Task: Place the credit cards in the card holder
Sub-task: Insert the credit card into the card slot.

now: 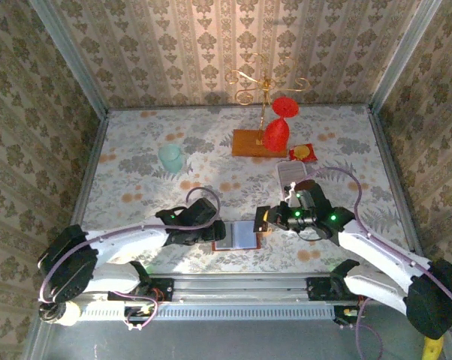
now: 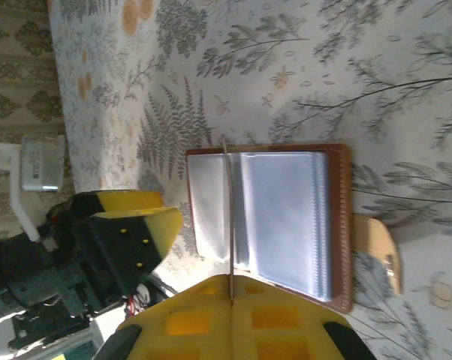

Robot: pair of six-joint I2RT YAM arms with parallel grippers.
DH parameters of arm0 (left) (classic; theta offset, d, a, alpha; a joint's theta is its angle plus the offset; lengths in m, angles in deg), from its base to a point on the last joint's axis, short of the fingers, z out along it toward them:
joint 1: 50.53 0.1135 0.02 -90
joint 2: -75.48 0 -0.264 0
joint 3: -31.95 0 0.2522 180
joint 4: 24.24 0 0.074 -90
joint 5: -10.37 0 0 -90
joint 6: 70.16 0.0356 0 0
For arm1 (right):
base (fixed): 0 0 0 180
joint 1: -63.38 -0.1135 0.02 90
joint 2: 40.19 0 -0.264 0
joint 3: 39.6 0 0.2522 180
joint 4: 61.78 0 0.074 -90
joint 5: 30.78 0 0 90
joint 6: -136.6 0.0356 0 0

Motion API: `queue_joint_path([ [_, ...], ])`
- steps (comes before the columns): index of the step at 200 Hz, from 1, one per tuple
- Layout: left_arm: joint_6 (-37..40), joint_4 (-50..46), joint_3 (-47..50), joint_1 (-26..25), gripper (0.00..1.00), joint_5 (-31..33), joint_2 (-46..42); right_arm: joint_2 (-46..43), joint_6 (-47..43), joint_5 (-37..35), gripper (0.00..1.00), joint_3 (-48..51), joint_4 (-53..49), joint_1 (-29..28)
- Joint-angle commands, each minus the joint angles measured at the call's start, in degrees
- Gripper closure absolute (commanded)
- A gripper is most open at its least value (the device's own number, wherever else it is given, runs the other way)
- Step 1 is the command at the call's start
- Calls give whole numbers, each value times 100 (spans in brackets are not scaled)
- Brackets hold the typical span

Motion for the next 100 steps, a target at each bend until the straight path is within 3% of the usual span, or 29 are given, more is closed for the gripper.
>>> queue_joint_path([
  [1, 76, -274, -230, -67, 21, -40, 87, 235, 277, 86, 100, -40, 551, -193],
  [100, 129, -222, -581, -210, 33, -231, 773, 1582, -70, -93, 100, -515, 731, -926],
])
